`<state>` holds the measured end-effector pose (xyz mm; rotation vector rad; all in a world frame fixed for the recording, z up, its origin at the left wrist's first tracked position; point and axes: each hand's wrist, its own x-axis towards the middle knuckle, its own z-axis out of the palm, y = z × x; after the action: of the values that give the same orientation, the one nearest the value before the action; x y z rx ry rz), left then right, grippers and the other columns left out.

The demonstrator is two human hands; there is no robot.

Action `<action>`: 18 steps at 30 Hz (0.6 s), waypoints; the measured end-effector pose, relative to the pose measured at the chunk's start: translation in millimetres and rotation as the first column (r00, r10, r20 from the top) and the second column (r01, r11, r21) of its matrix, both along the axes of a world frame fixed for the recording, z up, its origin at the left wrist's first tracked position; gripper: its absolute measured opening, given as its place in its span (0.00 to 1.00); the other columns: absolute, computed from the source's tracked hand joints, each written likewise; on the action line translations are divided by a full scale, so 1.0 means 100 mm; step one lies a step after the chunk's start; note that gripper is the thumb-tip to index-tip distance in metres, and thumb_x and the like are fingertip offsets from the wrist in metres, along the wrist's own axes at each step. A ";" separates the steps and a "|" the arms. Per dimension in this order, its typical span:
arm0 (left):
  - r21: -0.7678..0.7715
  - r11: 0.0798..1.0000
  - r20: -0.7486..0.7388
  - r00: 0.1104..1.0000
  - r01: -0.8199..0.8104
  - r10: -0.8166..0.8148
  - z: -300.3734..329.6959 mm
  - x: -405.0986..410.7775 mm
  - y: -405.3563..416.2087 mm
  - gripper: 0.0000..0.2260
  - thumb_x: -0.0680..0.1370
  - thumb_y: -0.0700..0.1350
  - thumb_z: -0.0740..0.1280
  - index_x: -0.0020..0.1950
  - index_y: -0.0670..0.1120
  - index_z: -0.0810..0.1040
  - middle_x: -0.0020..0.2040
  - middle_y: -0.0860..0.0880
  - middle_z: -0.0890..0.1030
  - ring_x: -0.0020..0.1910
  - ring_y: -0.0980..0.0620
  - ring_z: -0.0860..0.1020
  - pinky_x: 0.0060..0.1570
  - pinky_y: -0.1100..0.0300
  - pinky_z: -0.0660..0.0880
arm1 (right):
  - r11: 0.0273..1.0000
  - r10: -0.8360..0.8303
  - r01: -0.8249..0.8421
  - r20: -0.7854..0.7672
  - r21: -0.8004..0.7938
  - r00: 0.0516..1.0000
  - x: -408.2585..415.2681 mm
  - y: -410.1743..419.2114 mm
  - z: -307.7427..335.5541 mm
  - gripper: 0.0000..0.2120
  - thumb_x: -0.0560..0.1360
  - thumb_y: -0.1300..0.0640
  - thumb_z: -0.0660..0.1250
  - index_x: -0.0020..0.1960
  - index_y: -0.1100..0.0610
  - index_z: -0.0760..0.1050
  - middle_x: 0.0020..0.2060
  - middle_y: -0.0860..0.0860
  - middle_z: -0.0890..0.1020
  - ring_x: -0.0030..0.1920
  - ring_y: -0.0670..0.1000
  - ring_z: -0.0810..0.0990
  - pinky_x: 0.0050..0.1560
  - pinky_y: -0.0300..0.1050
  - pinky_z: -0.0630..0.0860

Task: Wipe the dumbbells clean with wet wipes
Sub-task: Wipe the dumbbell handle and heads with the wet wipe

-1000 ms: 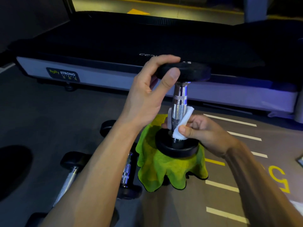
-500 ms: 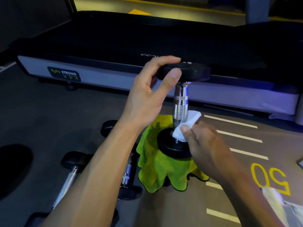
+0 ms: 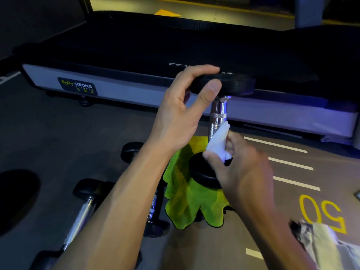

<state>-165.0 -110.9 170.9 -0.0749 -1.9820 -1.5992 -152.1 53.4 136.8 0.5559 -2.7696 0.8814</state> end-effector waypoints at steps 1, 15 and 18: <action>-0.001 1.000 -0.001 1.000 0.004 -0.004 0.00 0.00 0.00 0.08 0.84 0.51 0.67 0.63 0.57 0.79 0.61 0.53 0.80 0.62 0.54 0.78 0.70 0.38 0.72 | 0.998 0.004 -0.005 0.014 0.057 1.000 -0.01 -0.01 -0.01 0.18 0.73 0.42 0.76 0.52 0.53 0.76 0.44 0.52 0.86 0.46 0.61 0.83 0.48 0.56 0.77; 0.019 0.999 -0.013 1.000 0.027 -0.027 -0.01 -0.01 -0.03 0.09 0.85 0.46 0.67 0.64 0.51 0.79 0.60 0.50 0.80 0.59 0.51 0.79 0.64 0.46 0.75 | 0.710 0.646 -0.236 0.480 -0.663 0.594 -0.64 0.23 -0.18 0.13 0.75 0.59 0.70 0.56 0.65 0.81 0.49 0.57 0.88 0.49 0.50 0.86 0.51 0.39 0.81; 0.007 0.999 -0.022 0.999 0.037 -0.036 0.00 -0.01 -0.01 0.09 0.84 0.47 0.67 0.64 0.52 0.79 0.60 0.50 0.80 0.61 0.50 0.79 0.65 0.46 0.75 | 0.753 0.611 -0.284 0.470 -0.593 0.637 -0.62 0.16 -0.17 0.12 0.74 0.56 0.73 0.54 0.61 0.81 0.47 0.58 0.87 0.47 0.50 0.84 0.52 0.47 0.82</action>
<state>-166.4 -111.4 170.7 -0.1255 -1.9684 -1.6225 -214.3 69.7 120.2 1.0698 -2.7739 2.1792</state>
